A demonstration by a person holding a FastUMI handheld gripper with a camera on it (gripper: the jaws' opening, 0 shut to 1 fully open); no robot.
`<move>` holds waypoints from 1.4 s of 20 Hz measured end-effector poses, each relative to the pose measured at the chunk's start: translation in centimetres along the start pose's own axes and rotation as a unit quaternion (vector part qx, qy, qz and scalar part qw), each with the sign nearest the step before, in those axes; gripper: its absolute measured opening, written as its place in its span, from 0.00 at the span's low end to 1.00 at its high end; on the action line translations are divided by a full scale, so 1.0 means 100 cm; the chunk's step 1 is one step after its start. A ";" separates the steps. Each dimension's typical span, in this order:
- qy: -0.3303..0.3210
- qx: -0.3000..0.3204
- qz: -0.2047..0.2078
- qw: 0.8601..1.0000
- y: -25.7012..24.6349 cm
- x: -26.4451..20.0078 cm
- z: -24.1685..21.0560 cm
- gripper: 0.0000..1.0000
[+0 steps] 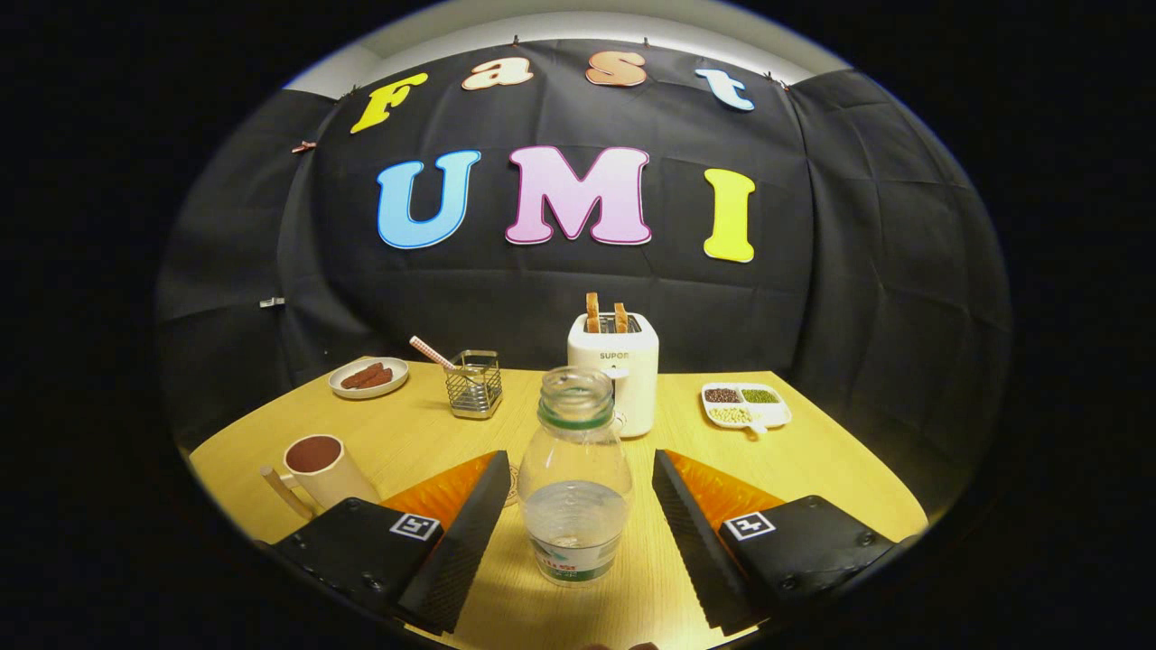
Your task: Take the bottle from table, then pour the juice into the cup, finally place the bottle on the coaster
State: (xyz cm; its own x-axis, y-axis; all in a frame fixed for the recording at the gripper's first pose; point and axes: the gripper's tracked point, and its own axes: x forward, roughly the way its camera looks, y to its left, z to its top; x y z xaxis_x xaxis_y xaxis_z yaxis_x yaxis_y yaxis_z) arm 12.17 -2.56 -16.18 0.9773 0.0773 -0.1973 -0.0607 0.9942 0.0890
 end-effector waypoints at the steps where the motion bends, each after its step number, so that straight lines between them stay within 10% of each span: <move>1: 0.002 0.000 0.000 1.000 0.000 0.001 -0.005 0.98; 28: -0.017 -0.128 0.082 0.988 0.024 0.004 -0.028 0.74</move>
State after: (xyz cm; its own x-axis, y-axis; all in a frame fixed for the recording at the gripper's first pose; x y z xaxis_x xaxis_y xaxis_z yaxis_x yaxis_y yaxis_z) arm 11.90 0.06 -18.78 0.9561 0.2400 -0.1679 -0.2634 0.9553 -0.1344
